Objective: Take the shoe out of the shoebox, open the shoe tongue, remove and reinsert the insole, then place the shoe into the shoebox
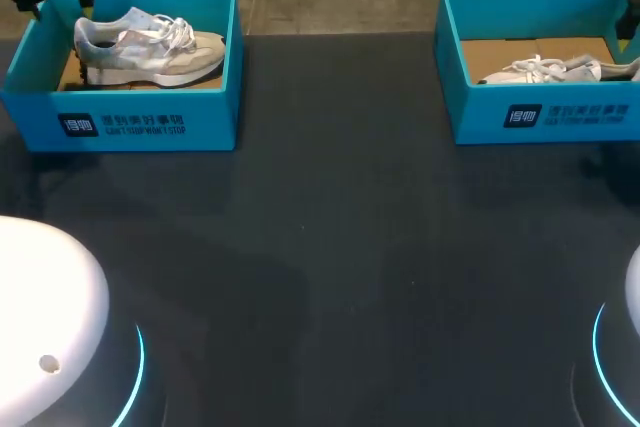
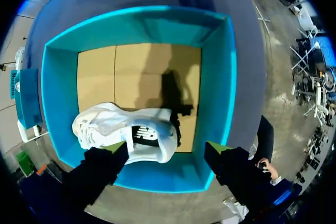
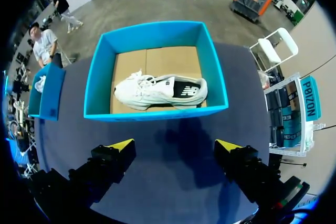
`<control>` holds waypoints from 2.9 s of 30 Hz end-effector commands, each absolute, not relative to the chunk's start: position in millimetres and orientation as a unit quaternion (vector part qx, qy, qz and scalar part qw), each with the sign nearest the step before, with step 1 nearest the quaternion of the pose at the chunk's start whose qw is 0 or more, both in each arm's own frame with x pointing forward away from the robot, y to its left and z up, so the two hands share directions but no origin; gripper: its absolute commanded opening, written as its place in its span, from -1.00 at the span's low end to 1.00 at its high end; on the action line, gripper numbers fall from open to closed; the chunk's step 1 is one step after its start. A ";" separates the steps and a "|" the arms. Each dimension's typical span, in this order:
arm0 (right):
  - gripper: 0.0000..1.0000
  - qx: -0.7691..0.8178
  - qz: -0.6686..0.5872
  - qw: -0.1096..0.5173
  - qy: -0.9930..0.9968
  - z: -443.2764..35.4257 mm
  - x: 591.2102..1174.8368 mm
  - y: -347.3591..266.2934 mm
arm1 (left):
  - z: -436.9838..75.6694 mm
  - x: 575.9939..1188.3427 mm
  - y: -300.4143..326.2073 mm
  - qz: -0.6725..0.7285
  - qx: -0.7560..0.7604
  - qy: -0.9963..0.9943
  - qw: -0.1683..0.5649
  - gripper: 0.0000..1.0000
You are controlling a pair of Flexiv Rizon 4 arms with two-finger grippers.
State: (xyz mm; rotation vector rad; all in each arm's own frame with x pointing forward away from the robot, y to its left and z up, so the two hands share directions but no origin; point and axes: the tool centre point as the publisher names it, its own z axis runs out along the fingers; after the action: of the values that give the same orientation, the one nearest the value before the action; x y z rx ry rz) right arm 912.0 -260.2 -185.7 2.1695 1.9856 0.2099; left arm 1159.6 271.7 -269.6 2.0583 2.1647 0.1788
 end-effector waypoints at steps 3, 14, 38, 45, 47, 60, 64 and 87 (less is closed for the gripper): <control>1.00 0.732 0.071 0.096 0.670 -186.3 912.6 -260.4 | -282.8 1188.7 269.8 0.048 0.694 0.715 0.070 0.44; 1.00 0.732 0.071 0.096 0.670 -186.3 912.6 -260.4 | -304.4 1198.7 266.7 0.051 0.732 0.677 0.066 0.63; 1.00 0.732 0.071 0.096 0.670 -186.3 912.6 -260.4 | -349.9 1209.6 279.6 0.034 0.738 0.671 0.063 0.02; 1.00 0.732 0.071 0.096 0.670 -186.3 912.6 -260.4 | -357.2 1205.3 282.3 0.015 0.734 0.676 0.058 0.22; 1.00 0.732 0.071 0.096 0.670 -186.3 912.6 -260.4 | -361.7 1203.3 282.0 0.016 0.737 0.674 0.052 0.21; 1.00 0.732 0.071 0.096 0.670 -186.3 912.6 -260.4 | -374.8 1204.2 282.0 0.012 0.735 0.676 0.040 -0.12; 1.00 0.732 0.071 0.096 0.670 -186.3 912.6 -260.4 | -373.0 1202.2 283.7 0.011 0.736 0.675 0.039 -0.52; 1.00 0.732 0.071 0.096 0.670 -186.3 912.6 -260.4 | -269.6 1178.4 282.8 0.036 0.716 0.697 0.020 -1.00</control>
State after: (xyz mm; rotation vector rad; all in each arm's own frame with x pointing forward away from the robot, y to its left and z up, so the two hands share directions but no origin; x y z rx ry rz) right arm 911.9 -260.3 -186.0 2.1698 1.9851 0.2100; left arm 1197.4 286.7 -307.1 2.2344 2.1453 0.0914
